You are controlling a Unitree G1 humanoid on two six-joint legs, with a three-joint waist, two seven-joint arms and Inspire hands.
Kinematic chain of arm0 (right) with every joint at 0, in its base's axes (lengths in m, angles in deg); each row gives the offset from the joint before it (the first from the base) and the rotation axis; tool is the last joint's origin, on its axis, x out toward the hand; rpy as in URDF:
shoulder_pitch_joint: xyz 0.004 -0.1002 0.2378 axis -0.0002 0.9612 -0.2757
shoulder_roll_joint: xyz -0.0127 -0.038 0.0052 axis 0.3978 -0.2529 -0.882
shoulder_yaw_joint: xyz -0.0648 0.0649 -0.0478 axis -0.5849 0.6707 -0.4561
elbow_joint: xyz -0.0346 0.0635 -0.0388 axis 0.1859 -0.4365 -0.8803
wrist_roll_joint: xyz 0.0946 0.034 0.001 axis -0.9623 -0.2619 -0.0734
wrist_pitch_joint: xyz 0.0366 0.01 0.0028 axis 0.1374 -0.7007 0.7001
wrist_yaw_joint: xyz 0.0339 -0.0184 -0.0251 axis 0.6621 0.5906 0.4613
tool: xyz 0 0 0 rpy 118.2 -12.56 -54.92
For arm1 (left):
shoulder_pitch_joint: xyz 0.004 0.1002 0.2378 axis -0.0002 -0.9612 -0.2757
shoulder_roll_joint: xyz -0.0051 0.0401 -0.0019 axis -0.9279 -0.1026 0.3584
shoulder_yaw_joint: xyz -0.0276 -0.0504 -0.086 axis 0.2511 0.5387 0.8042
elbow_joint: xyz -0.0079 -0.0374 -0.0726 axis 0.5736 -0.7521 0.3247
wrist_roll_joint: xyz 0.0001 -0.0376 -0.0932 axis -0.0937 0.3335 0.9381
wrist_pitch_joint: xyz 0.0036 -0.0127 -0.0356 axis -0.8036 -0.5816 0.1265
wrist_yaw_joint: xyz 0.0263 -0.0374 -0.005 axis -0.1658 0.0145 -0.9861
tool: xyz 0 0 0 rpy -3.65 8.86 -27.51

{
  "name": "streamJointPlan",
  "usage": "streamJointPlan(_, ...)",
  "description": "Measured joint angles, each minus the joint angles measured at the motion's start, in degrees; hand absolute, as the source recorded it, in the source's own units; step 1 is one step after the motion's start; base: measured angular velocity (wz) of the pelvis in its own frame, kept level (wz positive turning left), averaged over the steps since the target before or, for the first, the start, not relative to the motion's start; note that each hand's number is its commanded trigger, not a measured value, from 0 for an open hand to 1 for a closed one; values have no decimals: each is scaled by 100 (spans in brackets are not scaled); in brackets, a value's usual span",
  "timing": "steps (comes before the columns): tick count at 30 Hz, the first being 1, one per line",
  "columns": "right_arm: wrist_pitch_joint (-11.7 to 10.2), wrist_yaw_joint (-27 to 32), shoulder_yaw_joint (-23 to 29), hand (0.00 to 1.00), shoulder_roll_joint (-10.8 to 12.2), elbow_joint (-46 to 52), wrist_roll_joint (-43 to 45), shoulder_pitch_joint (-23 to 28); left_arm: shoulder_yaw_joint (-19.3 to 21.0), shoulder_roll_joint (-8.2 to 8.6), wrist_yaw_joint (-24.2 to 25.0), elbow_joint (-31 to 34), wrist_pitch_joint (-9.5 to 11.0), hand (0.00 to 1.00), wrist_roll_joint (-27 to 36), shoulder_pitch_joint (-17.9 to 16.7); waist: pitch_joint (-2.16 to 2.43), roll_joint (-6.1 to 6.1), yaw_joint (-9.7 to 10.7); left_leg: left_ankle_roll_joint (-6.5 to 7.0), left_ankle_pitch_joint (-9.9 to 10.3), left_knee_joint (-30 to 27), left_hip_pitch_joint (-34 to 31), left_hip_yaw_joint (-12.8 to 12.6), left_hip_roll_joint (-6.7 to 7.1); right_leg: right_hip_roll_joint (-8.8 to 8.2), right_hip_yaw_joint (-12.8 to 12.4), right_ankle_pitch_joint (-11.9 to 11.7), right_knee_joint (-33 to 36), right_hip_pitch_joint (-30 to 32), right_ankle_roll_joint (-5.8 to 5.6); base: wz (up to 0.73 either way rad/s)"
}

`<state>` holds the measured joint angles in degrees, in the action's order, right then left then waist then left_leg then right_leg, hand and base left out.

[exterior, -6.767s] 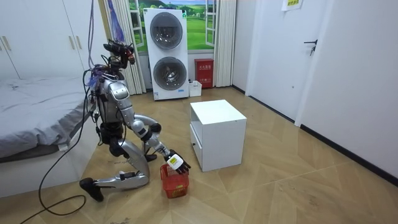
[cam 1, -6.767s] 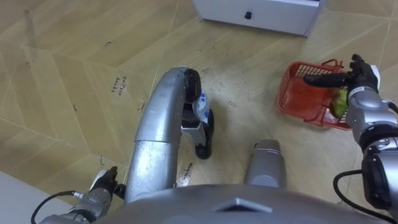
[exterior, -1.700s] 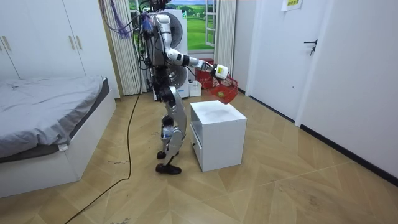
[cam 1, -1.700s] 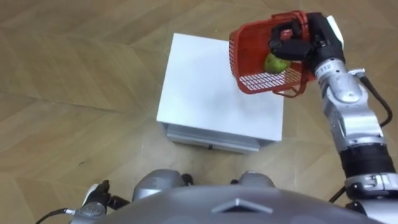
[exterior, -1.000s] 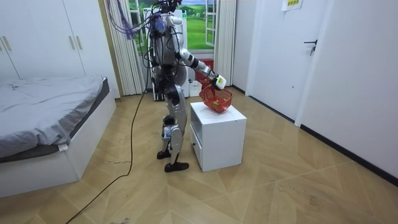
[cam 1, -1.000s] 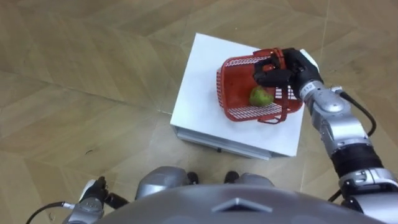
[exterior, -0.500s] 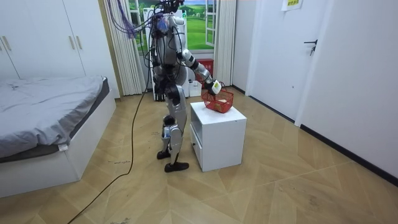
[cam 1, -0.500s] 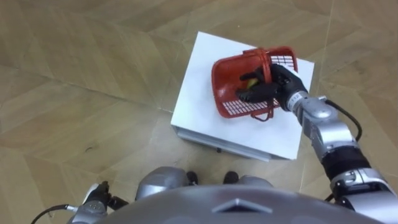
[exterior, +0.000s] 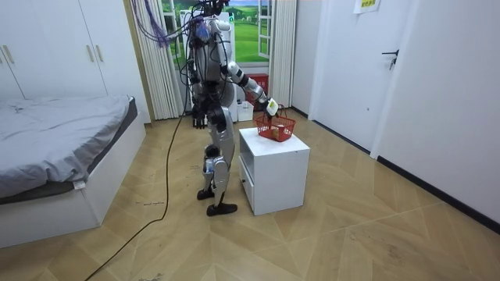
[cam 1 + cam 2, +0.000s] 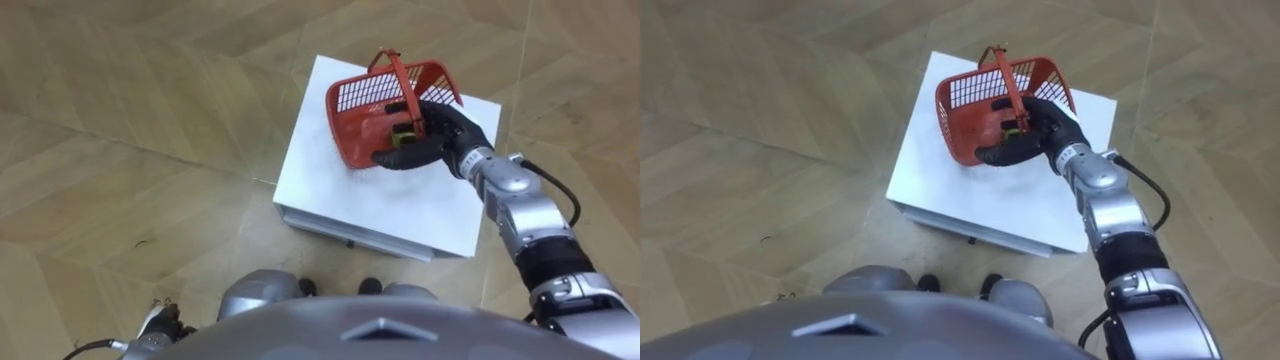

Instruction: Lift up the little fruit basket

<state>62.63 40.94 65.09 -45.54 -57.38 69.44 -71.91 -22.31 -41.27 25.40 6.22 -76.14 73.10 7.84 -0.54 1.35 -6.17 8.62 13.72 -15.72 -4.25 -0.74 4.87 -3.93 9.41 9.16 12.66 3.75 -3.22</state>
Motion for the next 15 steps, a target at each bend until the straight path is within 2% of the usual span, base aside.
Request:
streamJointPlan(5,1,13,-1,0,21,92,10,150,6,2,112,4,-20,0,-2,5,19,-10,3,-10,8,43,90,43,0,8,13,0,1,-92,0,3)
streamJointPlan(12,-1,54,-2,0,58,256,139,257,12,28,158,-4,-20,0,-118,1,18,-11,56,-11,7,89,166,39,-1,13,8,0,-6,-140,1,-1)
streamJointPlan(15,-5,53,59,0,61,463,279,305,139,75,153,-9,1,0,-226,-2,28,5,119,-13,6,135,207,-11,-7,15,-12,1,-5,-139,0,-8)
